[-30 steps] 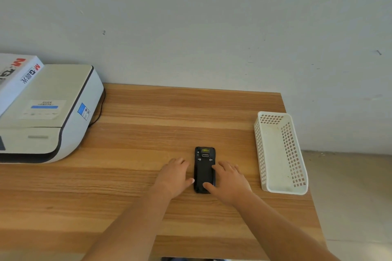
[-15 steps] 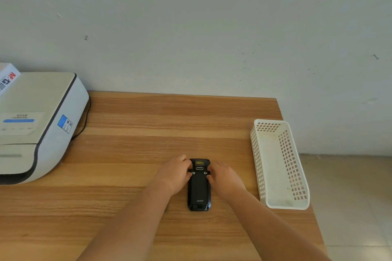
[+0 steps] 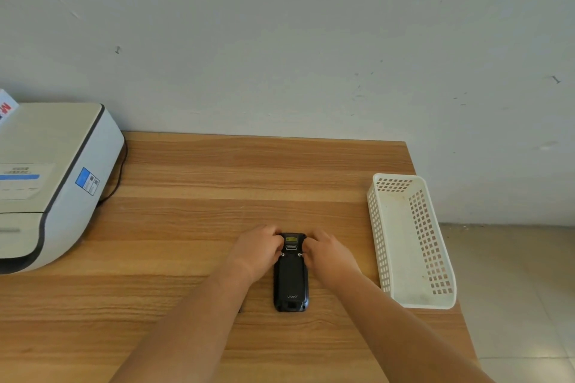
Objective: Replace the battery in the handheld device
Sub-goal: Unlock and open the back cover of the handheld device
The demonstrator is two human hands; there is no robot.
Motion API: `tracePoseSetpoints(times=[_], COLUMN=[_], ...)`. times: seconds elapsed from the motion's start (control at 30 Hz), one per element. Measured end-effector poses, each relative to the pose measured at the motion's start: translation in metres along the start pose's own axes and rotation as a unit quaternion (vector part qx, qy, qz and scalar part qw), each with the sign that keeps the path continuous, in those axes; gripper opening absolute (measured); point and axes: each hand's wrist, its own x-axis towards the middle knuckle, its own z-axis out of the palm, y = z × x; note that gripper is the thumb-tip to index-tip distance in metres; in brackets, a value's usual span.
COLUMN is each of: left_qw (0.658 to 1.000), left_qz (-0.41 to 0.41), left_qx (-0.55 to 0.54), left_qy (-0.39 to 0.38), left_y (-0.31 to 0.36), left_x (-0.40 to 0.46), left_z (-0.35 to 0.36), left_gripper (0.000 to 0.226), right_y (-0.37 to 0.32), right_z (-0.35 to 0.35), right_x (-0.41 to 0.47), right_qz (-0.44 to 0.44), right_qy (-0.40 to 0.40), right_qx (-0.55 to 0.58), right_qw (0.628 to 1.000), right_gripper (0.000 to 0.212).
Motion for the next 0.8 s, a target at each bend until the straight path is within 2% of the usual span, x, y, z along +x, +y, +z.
tracePoseSetpoints(times=[0.23, 0.43, 0.8], left_qw=[0.998, 0.998, 0.998], left_qz=[0.030, 0.019, 0.006], left_qx=[0.038, 0.004, -0.031], left_qy=[-0.030, -0.051, -0.047], left_y=[-0.003, -0.009, -0.009], left_x=[0.001, 0.002, 0.000], left_z=[0.003, 0.004, 0.002], left_gripper=[0.020, 0.024, 0.026], right_y=[-0.004, -0.002, 0.010], right_z=[0.000, 0.003, 0.006], right_x=[0.004, 0.003, 0.006], right_qz=[-0.062, -0.083, -0.110], right_qy=[-0.024, -0.023, 0.009], right_qx=[-0.083, -0.118, -0.071], right_qw=[0.994, 0.989, 0.991], right_gripper=[0.017, 0.016, 0.023])
